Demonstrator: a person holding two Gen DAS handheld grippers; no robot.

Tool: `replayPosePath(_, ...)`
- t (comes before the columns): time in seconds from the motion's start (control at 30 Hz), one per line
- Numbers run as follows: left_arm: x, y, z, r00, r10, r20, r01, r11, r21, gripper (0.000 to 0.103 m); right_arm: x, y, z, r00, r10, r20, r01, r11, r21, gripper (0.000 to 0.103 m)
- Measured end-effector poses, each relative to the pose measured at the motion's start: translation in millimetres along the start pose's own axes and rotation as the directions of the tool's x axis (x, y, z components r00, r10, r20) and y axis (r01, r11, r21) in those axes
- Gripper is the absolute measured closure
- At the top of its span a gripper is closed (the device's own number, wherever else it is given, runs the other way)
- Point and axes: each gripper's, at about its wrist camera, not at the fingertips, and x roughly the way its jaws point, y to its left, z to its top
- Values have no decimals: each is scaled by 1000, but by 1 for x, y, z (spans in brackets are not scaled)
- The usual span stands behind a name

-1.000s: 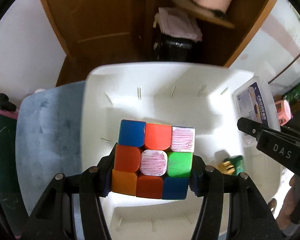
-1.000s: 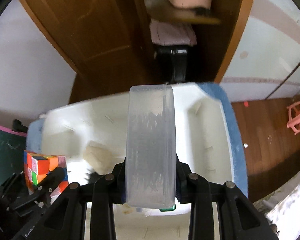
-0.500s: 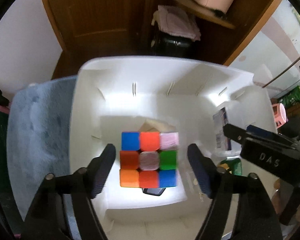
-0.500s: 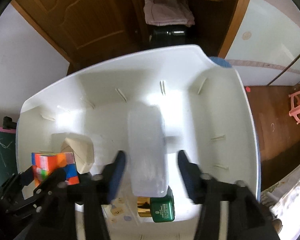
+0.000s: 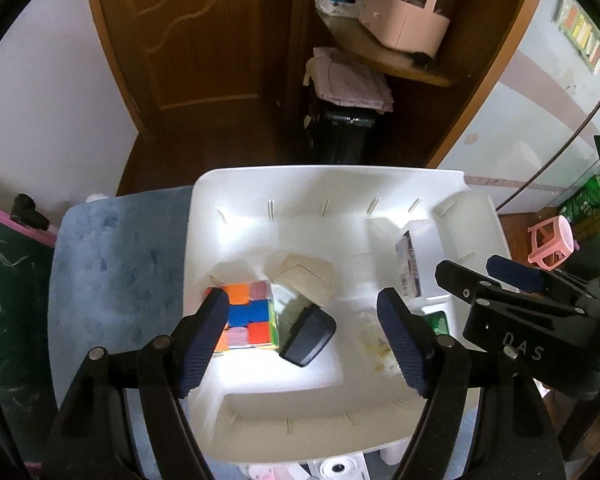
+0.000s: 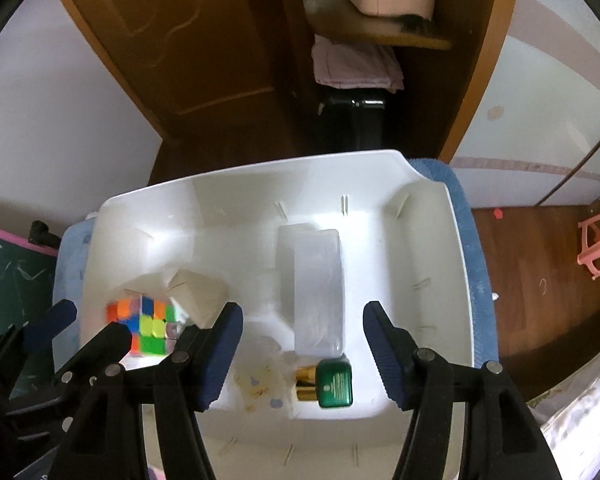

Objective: Organize rigid objects
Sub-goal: 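Lower the cube and clear box into the tray and open both grippers, then move both grippers back toward the pink rollers and white charger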

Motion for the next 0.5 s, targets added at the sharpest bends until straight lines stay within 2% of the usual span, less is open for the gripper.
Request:
replayPosePath(0.23,-45,-7,-13,998,14,63,-15,1000,7,24,-43,3,-13,999,19,48,-18,1000,-24,39)
replayPosePath(0.5,-106,-14,-36,987,24,156,-24,1000,-2,24,-108,8,-39,989,59,133,-50,997,-67,39)
